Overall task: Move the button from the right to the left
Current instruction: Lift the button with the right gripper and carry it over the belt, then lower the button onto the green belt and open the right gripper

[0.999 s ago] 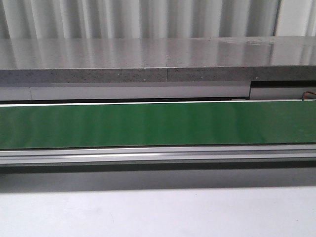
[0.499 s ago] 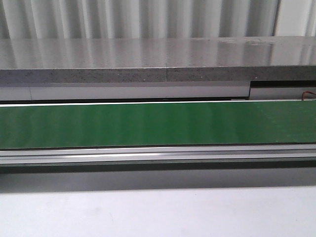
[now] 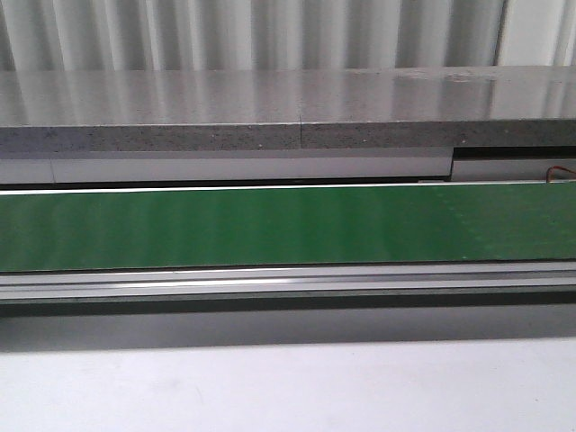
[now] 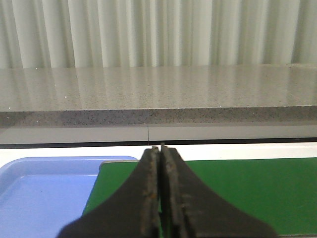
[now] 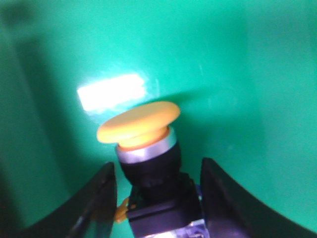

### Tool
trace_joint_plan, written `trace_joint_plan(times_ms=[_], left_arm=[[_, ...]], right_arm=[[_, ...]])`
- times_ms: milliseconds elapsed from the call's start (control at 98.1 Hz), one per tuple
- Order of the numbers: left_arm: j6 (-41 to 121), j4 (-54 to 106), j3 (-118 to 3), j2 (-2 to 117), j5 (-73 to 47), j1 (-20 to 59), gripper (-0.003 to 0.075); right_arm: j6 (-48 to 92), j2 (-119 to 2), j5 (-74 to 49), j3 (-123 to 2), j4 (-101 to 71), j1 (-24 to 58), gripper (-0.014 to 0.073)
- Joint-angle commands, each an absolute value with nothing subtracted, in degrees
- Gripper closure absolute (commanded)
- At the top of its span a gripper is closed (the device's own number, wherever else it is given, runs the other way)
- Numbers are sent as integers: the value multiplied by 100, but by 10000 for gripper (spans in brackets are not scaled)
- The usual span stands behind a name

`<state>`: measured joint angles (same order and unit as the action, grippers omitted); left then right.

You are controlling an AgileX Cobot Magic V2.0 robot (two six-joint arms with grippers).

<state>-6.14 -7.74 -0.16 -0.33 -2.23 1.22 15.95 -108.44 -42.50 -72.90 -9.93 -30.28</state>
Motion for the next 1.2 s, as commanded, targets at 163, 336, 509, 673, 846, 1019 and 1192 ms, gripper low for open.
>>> trace_joint_plan(times_ms=[163,336,509,673,846,1019,1192], left_arm=[[-675,-719,133,-221,268,111,740],[-675,-719,133,-221,268,111,740],[-675,-703,133,-221,268,111,740],[-675,-703,133,-221,268,111,740],[-675,-693,133,-221,268,111,740],[-675,-693,133,-221,268,111,740],[-675,-691,133,-221,268,111,740]], right_arm=[[1654,-9561,-4653,-7679,-1511,-2963,361],[1386,-9031,-4889,-7621,-1724,-2742,361],[872,-8839,-4969,-7429,-1492,-2293,361],[187,-8839,-4986,-7159,-664,-1742,361],[-198,-8839,-4690,-6890,-322,-1325,358],[-205,-8892,-4452,-6842,-622,-1209,358],[-209,-9031,-4399,-6842,-841,-1209,356]])
